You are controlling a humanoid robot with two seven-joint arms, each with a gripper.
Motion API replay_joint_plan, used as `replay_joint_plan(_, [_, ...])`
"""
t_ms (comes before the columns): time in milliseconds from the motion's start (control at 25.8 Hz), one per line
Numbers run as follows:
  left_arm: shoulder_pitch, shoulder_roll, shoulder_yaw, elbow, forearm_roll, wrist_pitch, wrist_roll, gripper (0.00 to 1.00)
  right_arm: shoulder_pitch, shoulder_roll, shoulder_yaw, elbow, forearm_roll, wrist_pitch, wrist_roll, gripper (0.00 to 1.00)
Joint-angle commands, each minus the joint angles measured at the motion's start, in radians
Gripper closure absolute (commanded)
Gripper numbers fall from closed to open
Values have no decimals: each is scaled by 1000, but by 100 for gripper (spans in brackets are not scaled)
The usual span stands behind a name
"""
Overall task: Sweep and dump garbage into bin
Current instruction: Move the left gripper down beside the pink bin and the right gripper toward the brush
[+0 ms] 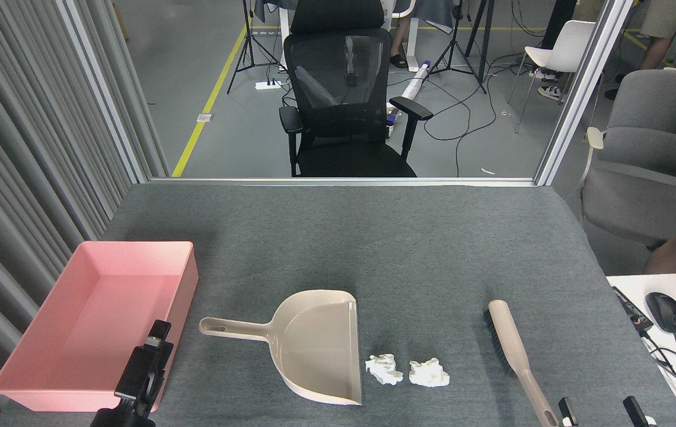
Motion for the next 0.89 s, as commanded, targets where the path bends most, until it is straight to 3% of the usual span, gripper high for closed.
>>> replay_joint_plan(0, [-23, -1, 1, 7, 3, -13, 1, 1, 7, 2, 0, 0, -1, -5, 0, 2])
replay_joint_plan(387, [-89, -8, 53, 40, -11, -7, 0, 1, 9, -9, 10, 46, 42, 17, 11, 2])
replay_joint_plan(503, [-69, -15, 55, 46, -23, -42, 4, 1, -2, 2, 21, 62, 108, 15, 10, 2])
replay_joint_plan(658, [-48, -12, 52, 85, -23, -166, 3, 1, -5, 36, 33, 60, 110, 14, 5, 2])
replay_joint_plan(852, [-42, -10, 47, 154, -25, -178, 17, 1, -17, 39, 37, 63, 108, 15, 5, 2])
